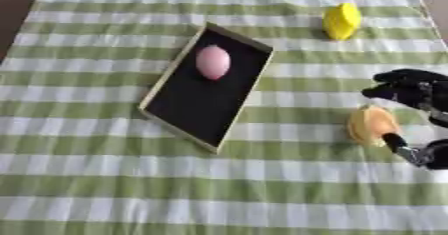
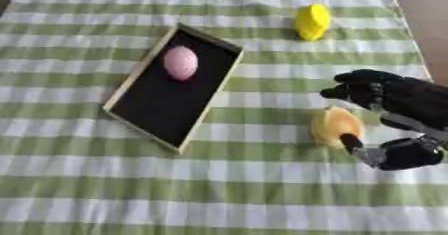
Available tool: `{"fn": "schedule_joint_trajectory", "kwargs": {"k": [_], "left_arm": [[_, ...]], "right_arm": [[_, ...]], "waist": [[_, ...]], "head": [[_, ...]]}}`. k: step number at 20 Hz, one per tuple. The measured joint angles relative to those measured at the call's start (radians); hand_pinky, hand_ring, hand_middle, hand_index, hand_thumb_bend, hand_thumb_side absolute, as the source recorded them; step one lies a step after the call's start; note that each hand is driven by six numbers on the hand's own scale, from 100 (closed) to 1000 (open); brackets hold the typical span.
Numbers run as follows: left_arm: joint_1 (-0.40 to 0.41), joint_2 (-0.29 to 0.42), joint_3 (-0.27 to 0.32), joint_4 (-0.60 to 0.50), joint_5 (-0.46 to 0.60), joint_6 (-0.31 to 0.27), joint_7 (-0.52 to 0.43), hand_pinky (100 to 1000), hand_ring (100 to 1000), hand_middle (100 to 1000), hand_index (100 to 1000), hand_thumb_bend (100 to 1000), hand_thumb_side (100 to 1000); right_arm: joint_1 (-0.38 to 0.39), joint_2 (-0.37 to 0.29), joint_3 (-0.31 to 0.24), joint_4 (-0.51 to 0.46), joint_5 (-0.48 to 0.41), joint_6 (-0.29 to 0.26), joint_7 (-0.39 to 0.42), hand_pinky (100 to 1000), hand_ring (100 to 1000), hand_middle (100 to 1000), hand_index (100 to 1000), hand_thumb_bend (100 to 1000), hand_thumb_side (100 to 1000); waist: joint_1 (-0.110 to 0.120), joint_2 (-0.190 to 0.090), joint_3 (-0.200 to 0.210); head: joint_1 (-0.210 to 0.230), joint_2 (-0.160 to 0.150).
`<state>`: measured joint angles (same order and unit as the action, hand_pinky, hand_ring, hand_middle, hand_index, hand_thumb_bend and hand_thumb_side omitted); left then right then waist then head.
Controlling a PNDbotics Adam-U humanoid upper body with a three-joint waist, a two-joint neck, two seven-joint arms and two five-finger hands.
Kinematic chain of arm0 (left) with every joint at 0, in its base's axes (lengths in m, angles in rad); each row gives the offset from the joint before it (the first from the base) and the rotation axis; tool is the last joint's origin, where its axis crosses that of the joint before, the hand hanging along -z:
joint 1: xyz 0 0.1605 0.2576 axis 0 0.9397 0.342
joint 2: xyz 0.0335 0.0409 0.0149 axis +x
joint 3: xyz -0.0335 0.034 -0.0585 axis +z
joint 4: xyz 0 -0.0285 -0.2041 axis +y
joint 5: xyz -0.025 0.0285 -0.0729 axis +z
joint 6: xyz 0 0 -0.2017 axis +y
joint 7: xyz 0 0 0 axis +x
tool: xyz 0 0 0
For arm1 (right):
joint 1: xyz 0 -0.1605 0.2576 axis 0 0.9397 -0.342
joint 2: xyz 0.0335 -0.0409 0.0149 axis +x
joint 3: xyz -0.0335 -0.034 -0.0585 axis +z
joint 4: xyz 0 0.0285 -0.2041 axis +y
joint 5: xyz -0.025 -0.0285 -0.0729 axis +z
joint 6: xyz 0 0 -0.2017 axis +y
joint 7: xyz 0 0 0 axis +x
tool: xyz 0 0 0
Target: Pick up objects on the table and place them in the box.
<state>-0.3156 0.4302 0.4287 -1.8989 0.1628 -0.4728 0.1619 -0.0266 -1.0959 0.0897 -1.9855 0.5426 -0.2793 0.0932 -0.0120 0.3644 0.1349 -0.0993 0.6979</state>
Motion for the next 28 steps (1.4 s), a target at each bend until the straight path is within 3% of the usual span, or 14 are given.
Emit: {"fn": "schedule_joint_trajectory", "kwargs": {"k": [6, 17, 28], "left_arm": [[0.001, 0.0, 0.0, 0.0, 0.004, -0.001, -0.002, 721, 772, 699, 849, 100, 567], [0.001, -0.006, 0.001, 0.001, 0.005, 0.002, -0.007, 721, 772, 697, 849, 100, 568], [0.001, -0.009, 0.001, 0.003, 0.013, 0.002, -0.008, 720, 770, 693, 848, 100, 568]], "right_arm": [[0.002, 0.002, -0.014, 0.0, -0.016, 0.01, -0.001, 1000, 1000, 871, 1000, 100, 345], [0.018, 0.002, -0.008, 0.0, -0.021, 0.053, 0.079, 1000, 1000, 873, 1000, 100, 344], [0.028, 0.002, -0.002, 0.0, 0.008, 0.086, 0.119, 1000, 1000, 897, 1000, 100, 449]], "waist": [[0.003, 0.0, -0.004], [0.003, 0.003, 0.001], [0.003, 0.004, 0.001]], "head": [[-0.001, 0.005], [-0.003, 0.005], [-0.003, 0.005]]}}
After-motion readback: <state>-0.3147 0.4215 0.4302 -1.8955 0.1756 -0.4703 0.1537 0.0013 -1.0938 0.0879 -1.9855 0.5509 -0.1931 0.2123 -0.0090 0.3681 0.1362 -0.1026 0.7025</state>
